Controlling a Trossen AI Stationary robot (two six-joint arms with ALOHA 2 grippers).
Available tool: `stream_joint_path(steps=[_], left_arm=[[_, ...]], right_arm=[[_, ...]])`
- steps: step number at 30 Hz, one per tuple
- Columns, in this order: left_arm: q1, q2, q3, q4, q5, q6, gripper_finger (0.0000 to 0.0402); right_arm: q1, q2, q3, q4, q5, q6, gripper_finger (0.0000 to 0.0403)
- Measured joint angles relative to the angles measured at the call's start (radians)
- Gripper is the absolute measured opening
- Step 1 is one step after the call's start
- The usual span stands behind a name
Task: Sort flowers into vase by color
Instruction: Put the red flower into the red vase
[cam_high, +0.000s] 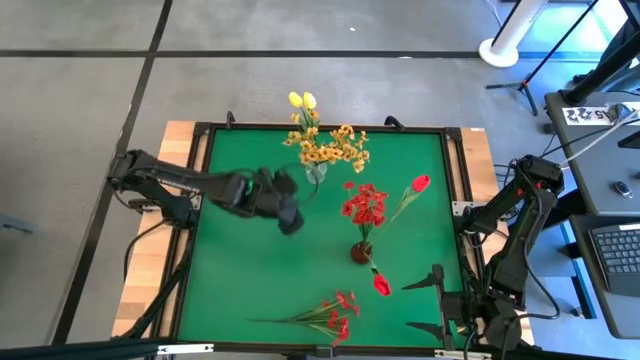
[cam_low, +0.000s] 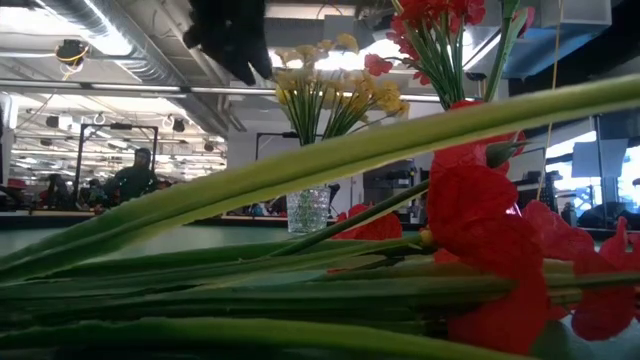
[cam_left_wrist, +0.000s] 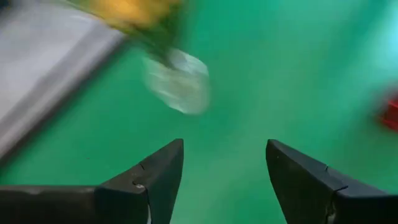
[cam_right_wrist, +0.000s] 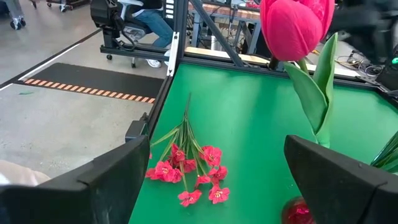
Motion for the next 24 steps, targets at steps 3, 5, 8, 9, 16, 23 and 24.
stream_joint_path(steps=[3, 5, 8, 9, 16, 23, 24], left_arm=[[-0.108, 0.000, 0.007, 0.020, 0.151, -0.009, 0.0213], [-0.188, 0.000, 0.007, 0.060, 0.206, -0.027, 0.0207], [-0.318, 0.028, 0.009, 0.171, 0.221, -0.023, 0.0200], [-0.362, 0.045, 0.009, 0.205, 0.220, -0.016, 0.0199], [-0.534, 0.242, 0.009, 0.500, 0.208, -0.055, 0.0198], [-0.564, 0.424, 0.008, 0.631, 0.249, -0.071, 0.0198], [-0.566, 0.441, 0.008, 0.628, 0.262, -0.071, 0.0198]], right_arm=[[0.000, 0.000, 0.000, 0.000, 0.000, -0.001, 0.0369], [0.000, 0.000, 0.000, -0.001, 0.000, -0.002, 0.0369], [0.000, 0.000, 0.000, -0.003, 0.000, -0.003, 0.0369], [0.000, 0.000, 0.000, -0.003, 0.000, -0.003, 0.0369], [0.000, 0.000, 0.000, -0.001, 0.001, -0.003, 0.0369], [0.000, 0.000, 0.000, 0.000, 0.001, -0.005, 0.0369], [0.000, 0.000, 0.000, 0.000, 0.001, -0.002, 0.0369]])
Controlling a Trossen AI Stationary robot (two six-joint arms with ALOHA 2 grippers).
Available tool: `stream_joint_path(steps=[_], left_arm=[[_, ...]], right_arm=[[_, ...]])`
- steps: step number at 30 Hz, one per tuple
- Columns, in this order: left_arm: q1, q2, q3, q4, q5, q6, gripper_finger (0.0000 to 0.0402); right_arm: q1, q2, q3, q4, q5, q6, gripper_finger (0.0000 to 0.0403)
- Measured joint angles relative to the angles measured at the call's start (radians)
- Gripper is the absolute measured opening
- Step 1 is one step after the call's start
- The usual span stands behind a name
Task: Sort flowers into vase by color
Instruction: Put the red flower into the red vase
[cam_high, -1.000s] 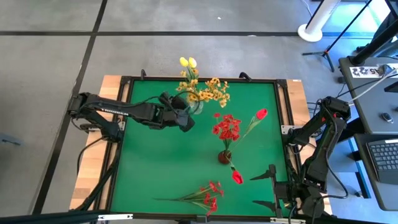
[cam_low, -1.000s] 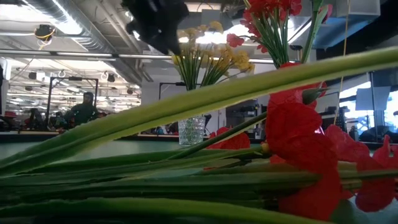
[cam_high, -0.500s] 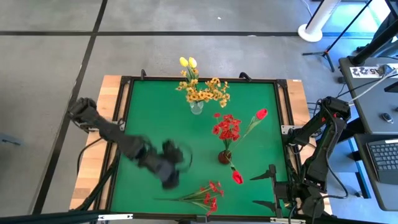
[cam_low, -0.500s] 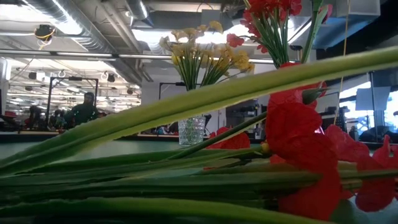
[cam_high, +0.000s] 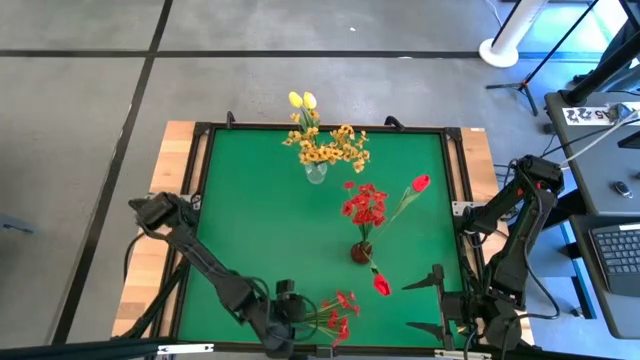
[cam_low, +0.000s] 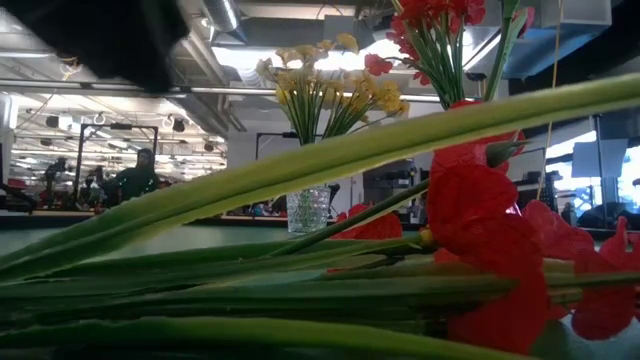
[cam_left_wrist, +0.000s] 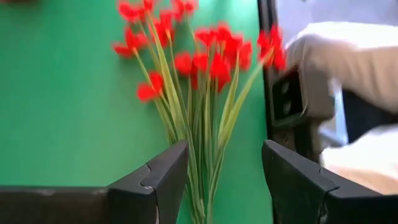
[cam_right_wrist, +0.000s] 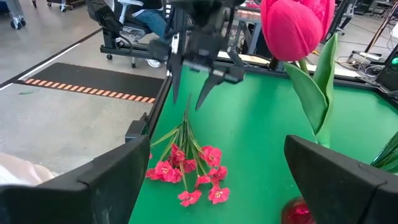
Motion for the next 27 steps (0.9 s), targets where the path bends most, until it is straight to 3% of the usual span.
stream_joint_path(steps=[17, 22, 27], left_arm=[[0.013, 0.143, 0.000, -0.038, 0.023, 0.130, 0.0189], [0.036, 0.154, 0.002, -0.039, 0.024, 0.130, 0.0130], [0.045, 0.151, 0.001, -0.039, -0.060, 0.063, 0.0023]], right_arm=[[0.000, 0.000, 0.000, -0.002, 0.000, 0.021, 0.0369], [0.000, 0.000, 0.000, 0.005, 0.000, 0.024, 0.0369], [0.000, 0.000, 0.000, 0.011, -0.001, 0.024, 0.0369]])
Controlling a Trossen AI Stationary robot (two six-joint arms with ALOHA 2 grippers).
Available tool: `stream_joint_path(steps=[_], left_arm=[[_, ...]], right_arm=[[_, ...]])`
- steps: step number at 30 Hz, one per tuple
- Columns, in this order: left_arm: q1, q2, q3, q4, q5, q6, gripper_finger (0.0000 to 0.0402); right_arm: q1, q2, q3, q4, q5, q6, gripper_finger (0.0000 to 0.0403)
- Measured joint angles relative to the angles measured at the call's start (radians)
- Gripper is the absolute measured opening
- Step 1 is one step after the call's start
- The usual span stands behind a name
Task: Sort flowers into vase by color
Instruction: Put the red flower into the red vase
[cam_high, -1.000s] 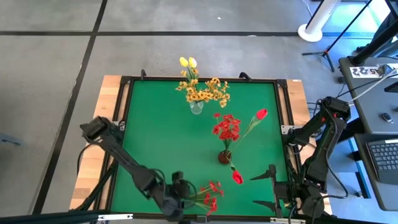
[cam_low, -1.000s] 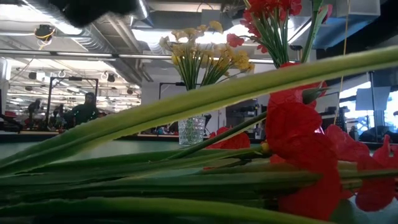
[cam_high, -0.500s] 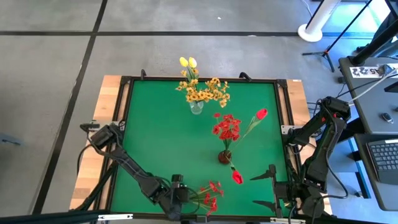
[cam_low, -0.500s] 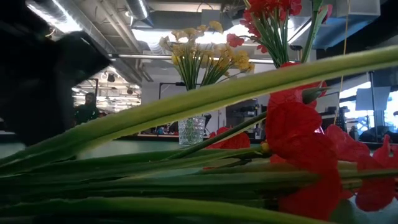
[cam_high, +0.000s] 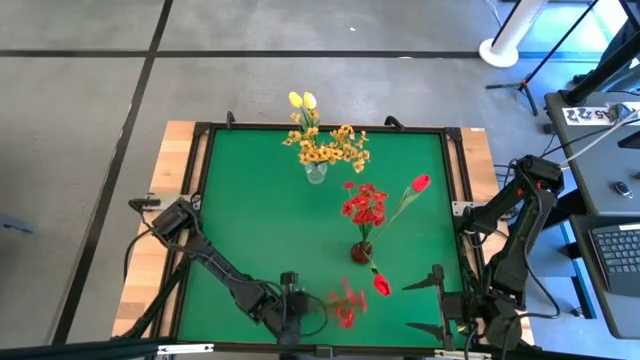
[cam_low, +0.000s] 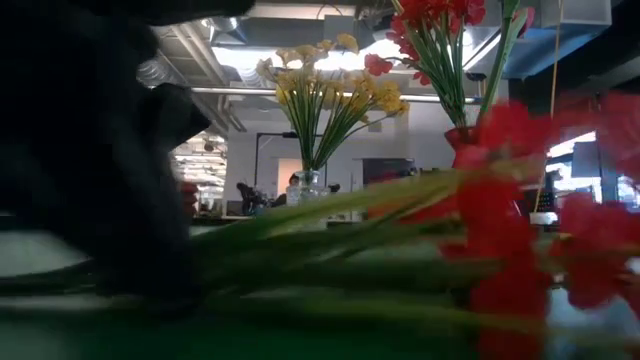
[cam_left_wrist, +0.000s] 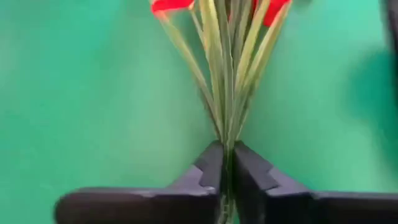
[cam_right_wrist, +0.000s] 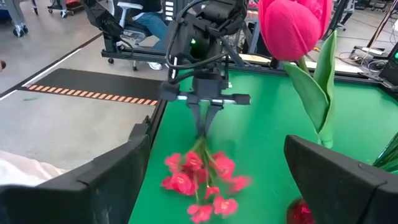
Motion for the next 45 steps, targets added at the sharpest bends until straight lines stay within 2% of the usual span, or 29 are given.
stream_joint_path(steps=[5, 10, 16, 20, 22, 24, 26, 29, 31, 36, 39, 42, 45], left_arm=[[0.001, -0.045, -0.005, -0.018, -0.160, -0.076, 0.0006], [-0.062, -0.181, -0.003, -0.034, -0.359, -0.089, 0.0003], [-0.193, -0.336, -0.002, -0.057, -0.683, -0.073, 0.0002], [-0.273, -0.366, -0.002, -0.036, -0.929, -0.052, 0.0001], [-0.287, -0.365, -0.004, -0.036, -1.004, -0.069, 0.0001], [-0.275, -0.366, -0.030, -0.031, -0.978, -0.125, 0.0001], [-0.243, -0.364, -0.073, -0.022, -0.878, -0.189, 0.0001], [-0.180, -0.360, -0.167, 0.141, -0.754, -0.206, 0.0000], [-0.146, -0.360, -0.243, 0.375, -0.685, -0.091, 0.0000], [-0.056, -0.359, -0.438, 1.163, -0.441, 0.353, 0.0000], [-0.019, -0.359, -0.519, 1.530, -0.345, 0.561, 0.0000], [0.020, -0.359, -0.557, 1.759, -0.236, 0.683, 0.0000], [0.079, -0.360, -0.552, 1.796, -0.141, 0.720, 0.0000]], right_arm=[[0.000, 0.000, 0.000, 0.020, 0.046, 0.021, 0.0369], [0.000, 0.000, 0.000, 0.018, 0.071, 0.028, 0.0369], [0.000, 0.003, 0.000, 0.013, 0.068, 0.075, 0.0369], [0.000, 0.024, 0.000, 0.012, 0.101, 0.079, 0.0369], [0.000, 0.039, 0.000, 0.011, 0.144, 0.079, 0.0369], [0.000, 0.053, 0.000, 0.011, 0.170, 0.079, 0.0369], [0.000, 0.060, 0.000, 0.009, 0.178, 0.079, 0.0369], [0.000, 0.061, 0.000, 0.010, 0.174, 0.079, 0.0369], [0.000, 0.061, 0.000, 0.009, 0.165, 0.079, 0.0369], [0.000, 0.061, 0.000, 0.003, 0.146, 0.079, 0.0369], [0.000, 0.061, 0.000, -0.011, 0.140, 0.080, 0.0369], [0.000, 0.061, 0.000, -0.015, 0.129, 0.079, 0.0369], [0.000, 0.061, 0.000, -0.020, 0.111, 0.079, 0.0369]])
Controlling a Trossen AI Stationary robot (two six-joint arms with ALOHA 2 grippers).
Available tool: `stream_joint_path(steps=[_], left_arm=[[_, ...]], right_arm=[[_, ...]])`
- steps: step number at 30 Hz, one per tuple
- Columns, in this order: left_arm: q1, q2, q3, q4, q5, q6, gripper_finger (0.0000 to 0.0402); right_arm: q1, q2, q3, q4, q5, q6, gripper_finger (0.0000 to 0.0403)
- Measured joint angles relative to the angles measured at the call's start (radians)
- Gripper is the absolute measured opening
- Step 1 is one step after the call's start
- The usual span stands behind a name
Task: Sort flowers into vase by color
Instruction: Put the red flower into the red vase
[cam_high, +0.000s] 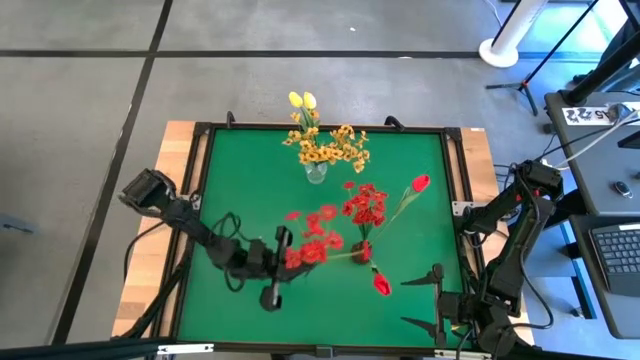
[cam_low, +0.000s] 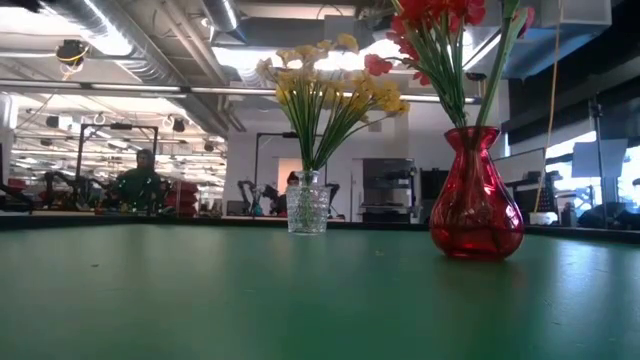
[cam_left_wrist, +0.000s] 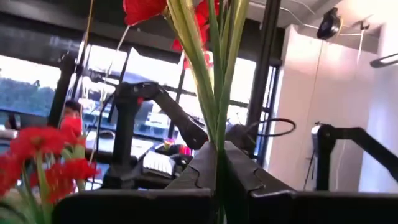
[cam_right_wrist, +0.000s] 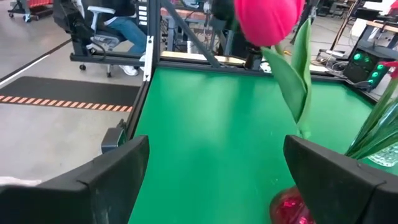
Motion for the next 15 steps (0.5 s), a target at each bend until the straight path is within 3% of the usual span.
stream_joint_path(steps=[15], left_arm=[[0.311, 0.029, 0.127, -0.022, 0.395, -0.077, 0.0000]], right_arm=[[-0.002, 0.014, -0.002, -0.089, -0.002, 0.113, 0.0369]])
